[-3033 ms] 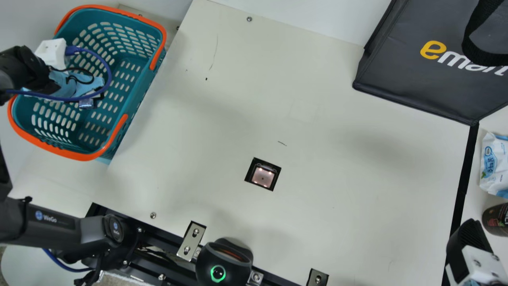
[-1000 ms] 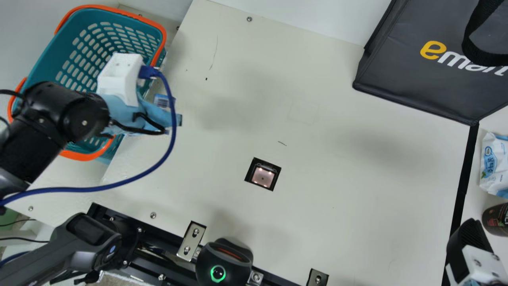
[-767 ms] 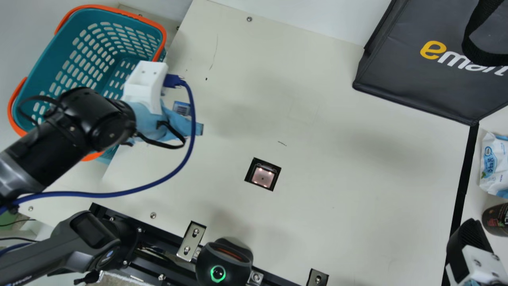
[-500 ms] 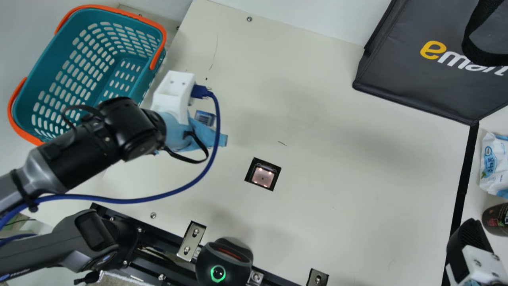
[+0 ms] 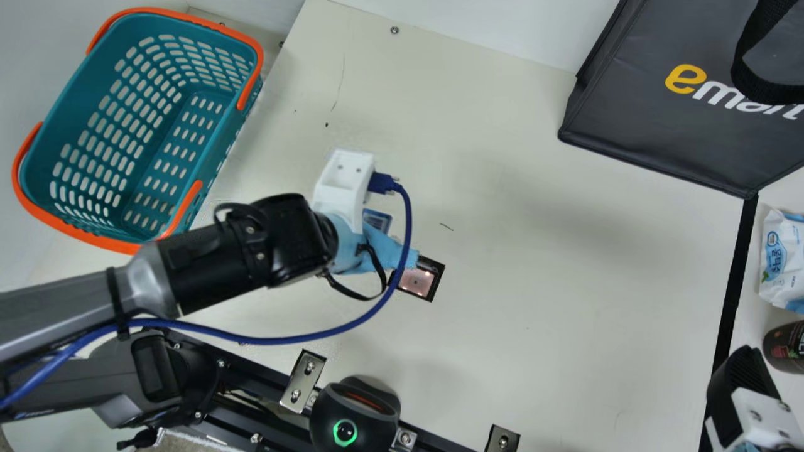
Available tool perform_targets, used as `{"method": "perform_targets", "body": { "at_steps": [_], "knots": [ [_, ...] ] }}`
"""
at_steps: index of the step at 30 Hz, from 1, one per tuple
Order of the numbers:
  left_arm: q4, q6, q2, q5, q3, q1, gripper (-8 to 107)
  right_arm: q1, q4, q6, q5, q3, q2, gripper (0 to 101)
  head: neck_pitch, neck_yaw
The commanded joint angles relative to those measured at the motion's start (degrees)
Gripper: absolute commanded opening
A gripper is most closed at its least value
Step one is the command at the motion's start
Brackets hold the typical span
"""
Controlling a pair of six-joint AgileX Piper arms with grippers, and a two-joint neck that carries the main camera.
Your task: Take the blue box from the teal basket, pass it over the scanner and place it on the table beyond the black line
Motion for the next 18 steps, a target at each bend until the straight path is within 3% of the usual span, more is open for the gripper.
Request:
{"method": "perform_targets", "body": {
  "at_steps": [1, 18],
  "knots": [
    [0.1, -1.3, 0.9, -0.2, -0.2, -1.4, -8, 0.0, 0.0, 0.0, 0.0, 0.0, 0.0, 95, -1.7, 0.1],
    [0.0, -6.6, 7.8, -6.8, 0.9, -6.8, -8, 0.0, 0.0, 0.0, 0.0, 0.0, 0.0, 95, -1.7, 0.1]
  ]
}}
